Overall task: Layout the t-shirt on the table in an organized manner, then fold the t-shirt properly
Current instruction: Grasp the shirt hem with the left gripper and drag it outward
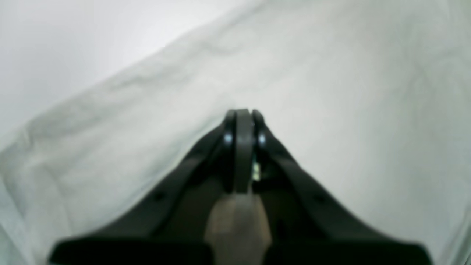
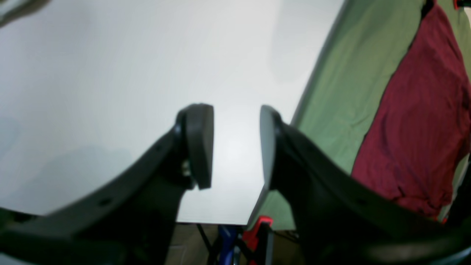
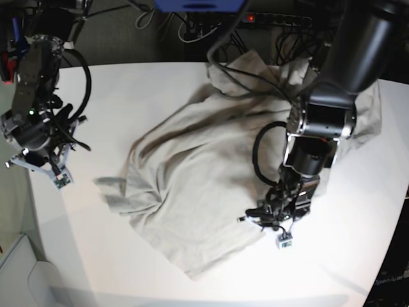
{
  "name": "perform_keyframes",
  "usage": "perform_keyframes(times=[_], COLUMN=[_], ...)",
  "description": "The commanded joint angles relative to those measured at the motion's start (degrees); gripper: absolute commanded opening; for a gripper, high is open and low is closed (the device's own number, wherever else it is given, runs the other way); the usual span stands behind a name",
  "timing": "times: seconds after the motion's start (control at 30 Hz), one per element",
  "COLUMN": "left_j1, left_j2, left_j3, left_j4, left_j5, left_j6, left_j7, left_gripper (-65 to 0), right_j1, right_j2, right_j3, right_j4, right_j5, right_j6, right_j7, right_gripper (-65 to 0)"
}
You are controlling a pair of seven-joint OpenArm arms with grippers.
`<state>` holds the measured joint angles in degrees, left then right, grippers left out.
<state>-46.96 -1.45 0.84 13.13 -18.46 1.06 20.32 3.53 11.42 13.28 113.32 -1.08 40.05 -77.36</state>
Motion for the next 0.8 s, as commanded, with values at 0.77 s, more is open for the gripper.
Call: perform_keyframes(times=[0.77], left_j1=[6.30], left_j2=[-15.82], left_j3=[-3.26], left_j4=[1.34], left_j5=[-7.26], left_j6=[0.04], left_j7=[4.87], left_gripper=[-64.8], right_j1=[0.82], right_j2=[-12.08], right_j3=[-13.06], right_j4=[0.66], right_j5=[0.25], right_j6=[-0.05], right_j7=[0.40], right_gripper=[-44.7])
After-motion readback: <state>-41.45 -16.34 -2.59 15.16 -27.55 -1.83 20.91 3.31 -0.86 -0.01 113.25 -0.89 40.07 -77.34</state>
